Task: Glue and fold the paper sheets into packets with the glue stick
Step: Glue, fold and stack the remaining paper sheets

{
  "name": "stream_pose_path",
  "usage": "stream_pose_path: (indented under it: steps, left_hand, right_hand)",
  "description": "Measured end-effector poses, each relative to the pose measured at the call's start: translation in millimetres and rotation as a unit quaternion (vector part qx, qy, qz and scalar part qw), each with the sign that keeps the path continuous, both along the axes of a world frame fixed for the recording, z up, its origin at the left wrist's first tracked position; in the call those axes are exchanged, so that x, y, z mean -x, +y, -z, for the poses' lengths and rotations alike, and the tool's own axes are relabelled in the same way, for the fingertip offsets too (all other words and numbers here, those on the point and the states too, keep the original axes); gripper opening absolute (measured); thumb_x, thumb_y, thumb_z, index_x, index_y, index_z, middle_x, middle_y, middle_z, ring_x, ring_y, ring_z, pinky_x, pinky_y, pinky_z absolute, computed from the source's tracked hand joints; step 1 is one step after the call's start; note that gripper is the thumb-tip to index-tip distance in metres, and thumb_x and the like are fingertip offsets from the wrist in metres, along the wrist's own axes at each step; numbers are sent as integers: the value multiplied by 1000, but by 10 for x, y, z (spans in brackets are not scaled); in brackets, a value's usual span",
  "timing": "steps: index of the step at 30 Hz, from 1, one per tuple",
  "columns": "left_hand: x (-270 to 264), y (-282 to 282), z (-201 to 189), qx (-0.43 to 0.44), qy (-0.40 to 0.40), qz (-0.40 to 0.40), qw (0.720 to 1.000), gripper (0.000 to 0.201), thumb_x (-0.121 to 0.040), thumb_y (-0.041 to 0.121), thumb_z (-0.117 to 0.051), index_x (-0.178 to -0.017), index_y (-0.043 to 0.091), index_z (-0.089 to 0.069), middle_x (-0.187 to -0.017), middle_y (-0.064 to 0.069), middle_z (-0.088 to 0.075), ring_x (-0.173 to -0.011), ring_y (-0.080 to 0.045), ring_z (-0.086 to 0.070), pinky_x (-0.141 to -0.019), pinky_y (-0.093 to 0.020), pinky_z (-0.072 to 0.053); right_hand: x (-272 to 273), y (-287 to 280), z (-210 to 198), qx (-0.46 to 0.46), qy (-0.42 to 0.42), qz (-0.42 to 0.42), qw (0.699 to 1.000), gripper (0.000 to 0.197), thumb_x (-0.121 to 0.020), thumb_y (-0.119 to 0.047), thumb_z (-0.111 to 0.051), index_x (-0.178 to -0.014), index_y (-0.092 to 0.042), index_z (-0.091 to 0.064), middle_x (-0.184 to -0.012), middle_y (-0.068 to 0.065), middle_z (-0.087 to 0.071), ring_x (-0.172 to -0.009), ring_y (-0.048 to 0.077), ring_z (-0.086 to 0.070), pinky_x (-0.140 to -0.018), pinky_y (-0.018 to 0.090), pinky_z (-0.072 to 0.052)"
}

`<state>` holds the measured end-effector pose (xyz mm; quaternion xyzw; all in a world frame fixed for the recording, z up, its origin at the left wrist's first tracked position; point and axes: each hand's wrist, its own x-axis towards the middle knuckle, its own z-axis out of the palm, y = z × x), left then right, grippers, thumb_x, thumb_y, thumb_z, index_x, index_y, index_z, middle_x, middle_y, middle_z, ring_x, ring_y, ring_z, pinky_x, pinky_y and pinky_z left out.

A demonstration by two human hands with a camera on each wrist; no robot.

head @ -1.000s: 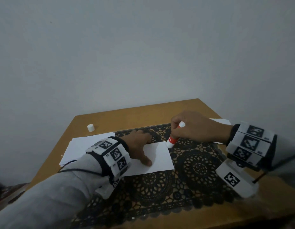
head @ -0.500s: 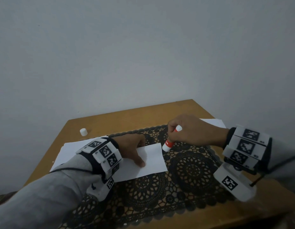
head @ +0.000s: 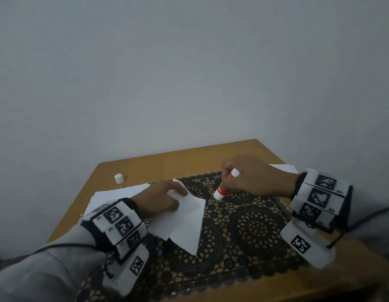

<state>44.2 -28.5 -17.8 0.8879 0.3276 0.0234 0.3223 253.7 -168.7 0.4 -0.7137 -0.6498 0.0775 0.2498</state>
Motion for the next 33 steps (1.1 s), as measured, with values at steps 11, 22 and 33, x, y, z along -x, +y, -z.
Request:
stream_pose_path:
  steps: [11, 22, 33]
  left_hand:
    - [99, -83, 213, -60, 138, 23, 988, 50, -82, 30, -72, -125, 29, -46, -129, 1, -51, -107, -19, -52, -86, -29, -47]
    - [105, -47, 198, -37, 145, 28, 988, 49, -83, 30, -71, -124, 29, -43, -110, 2, -51, -89, -16, -55, -73, -29, -52]
    - [64, -38, 215, -51, 144, 23, 988, 49, -81, 28, -73, -122, 28, -46, -111, 4, -47, -97, -17, -48, -73, -26, -41]
  right_hand:
    - [362, 373, 188, 60, -50, -14, 997, 17, -86, -33, -66, -88, -16, -69, -95, -7, -64, -86, 15, -61, -76, 36, -54]
    - [441, 495, 275, 74, -50, -16, 996, 17, -83, -28, -68, -74, -14, -70, -83, -4, -68, -80, 19, -64, -76, 45, -55]
    - [676, 144, 262, 113, -18, -80, 990, 14, -82, -28, -68, -77, -16, -73, -79, -8, -70, -74, 8, -63, -75, 38, -55]
